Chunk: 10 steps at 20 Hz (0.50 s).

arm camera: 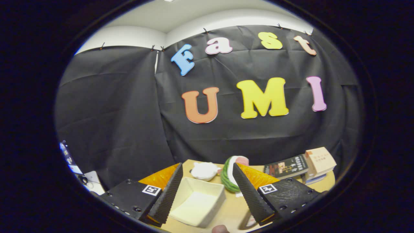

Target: Open the storage box then place both shoes into the box .Put the left shoe in first, then the right shoe, with the right side of both shoes facing outward in a uniform manner.

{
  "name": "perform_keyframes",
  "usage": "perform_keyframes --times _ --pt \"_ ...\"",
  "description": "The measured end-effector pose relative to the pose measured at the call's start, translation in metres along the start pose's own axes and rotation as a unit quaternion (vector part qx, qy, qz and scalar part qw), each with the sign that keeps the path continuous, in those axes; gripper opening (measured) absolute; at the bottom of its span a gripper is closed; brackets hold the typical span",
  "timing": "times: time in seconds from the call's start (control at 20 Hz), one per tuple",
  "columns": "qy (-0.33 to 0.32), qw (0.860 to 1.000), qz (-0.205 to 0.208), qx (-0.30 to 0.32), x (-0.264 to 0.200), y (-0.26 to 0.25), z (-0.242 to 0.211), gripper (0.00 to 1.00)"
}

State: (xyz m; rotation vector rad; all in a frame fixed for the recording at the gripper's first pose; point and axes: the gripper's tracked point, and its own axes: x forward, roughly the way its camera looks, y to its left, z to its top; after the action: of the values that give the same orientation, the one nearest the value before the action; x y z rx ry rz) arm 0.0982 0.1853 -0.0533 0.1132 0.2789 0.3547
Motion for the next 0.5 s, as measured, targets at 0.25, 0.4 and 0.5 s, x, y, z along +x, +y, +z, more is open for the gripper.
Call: perform_keyframes --times 0.25,0.4,0.5 --pt "0.064 0.997 -0.048 -0.004 -0.011 -0.094 -0.052 0.94" --pt "0.141 0.988 -0.056 0.004 -0.005 -0.125 -0.111 0.94" --pt "0.217 0.974 -0.061 0.022 -0.003 -0.139 -0.161 0.94"
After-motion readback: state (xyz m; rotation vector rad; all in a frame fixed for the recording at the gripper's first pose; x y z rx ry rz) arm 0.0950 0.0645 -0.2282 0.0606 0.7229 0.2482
